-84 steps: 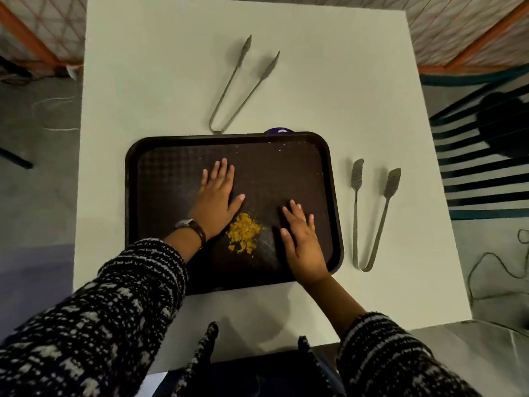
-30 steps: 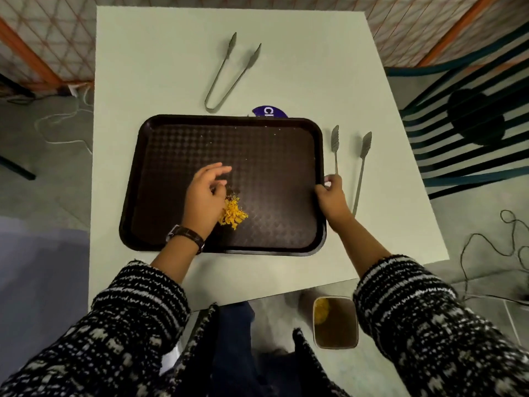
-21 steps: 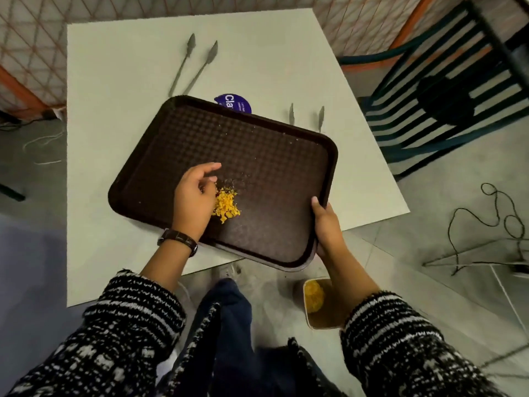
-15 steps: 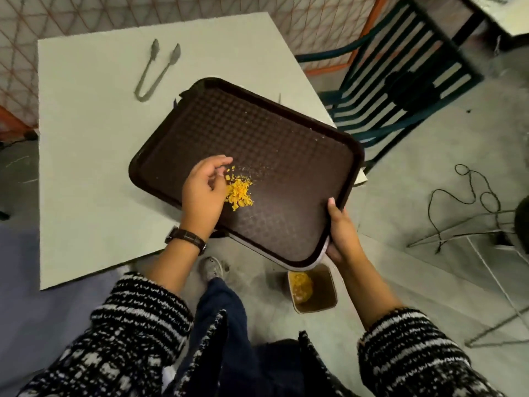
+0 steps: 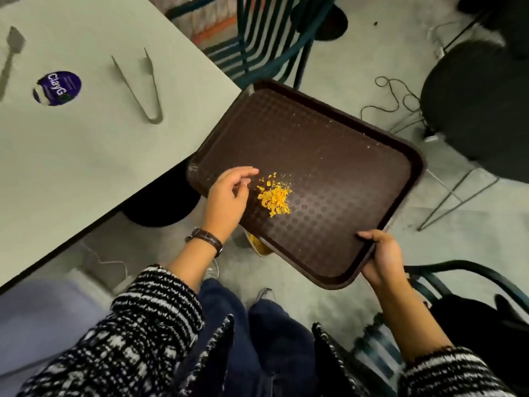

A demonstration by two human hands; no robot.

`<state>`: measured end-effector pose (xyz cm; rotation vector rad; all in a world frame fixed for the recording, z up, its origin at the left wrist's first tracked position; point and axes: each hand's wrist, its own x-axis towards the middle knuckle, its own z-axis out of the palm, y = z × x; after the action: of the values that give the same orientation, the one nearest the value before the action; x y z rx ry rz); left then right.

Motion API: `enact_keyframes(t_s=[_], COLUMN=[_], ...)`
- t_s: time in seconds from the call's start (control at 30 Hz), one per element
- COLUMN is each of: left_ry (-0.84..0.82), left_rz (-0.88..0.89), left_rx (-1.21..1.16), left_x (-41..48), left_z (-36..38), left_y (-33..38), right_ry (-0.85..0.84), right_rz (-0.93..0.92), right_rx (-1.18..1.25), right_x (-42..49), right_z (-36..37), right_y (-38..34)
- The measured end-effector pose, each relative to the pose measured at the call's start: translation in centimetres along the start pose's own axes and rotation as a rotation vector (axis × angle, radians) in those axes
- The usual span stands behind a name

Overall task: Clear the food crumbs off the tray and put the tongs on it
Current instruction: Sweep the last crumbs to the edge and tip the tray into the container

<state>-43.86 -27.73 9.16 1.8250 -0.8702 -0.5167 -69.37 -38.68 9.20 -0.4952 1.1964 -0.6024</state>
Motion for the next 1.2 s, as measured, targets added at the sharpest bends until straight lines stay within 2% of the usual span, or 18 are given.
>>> enact_keyframes(t_s=[0.2,0.4,0.53,0.67,0.8,0.97,1.2], left_ry=[-0.082,-0.274,-0.368,-0.420,-0.390,-0.352,-0.258], left_rz=[-0.043,-0.166,-0.263,-0.364,-0.393,-0.409,-0.468], left_rx=[0.010,0.125,0.201,0.164,0.191,0.186,0.162], left_x=[-1.4,-2.4,-2.3,-2.0,-2.3,-3.0,-2.0], left_z=[5.2,8.2,9.3,9.8,9.8,9.2,8.1], left_y=[-3.4,-10.2,-14.3,-17.0,-18.9,-19.9,-20.7], right_ry=[0.286,0.420,0.409,0.378,0.426,0.438,0.374], right_rz=[0.014,0.093,0.050,-0.022,-0.090,-0.155,-0.292], right_rx=[-0.065,-0.084,-0.133,-0.143,-0.224,-0.451,-0.574], right_x=[0.0,3.9,7.8,11.2,14.5,16.1,14.7], right_z=[-7.2,-9.2,-9.7,-7.9,-5.9,-3.5,-0.6], right_y=[3.7,9.9,13.9,16.4,18.7,20.4,22.3])
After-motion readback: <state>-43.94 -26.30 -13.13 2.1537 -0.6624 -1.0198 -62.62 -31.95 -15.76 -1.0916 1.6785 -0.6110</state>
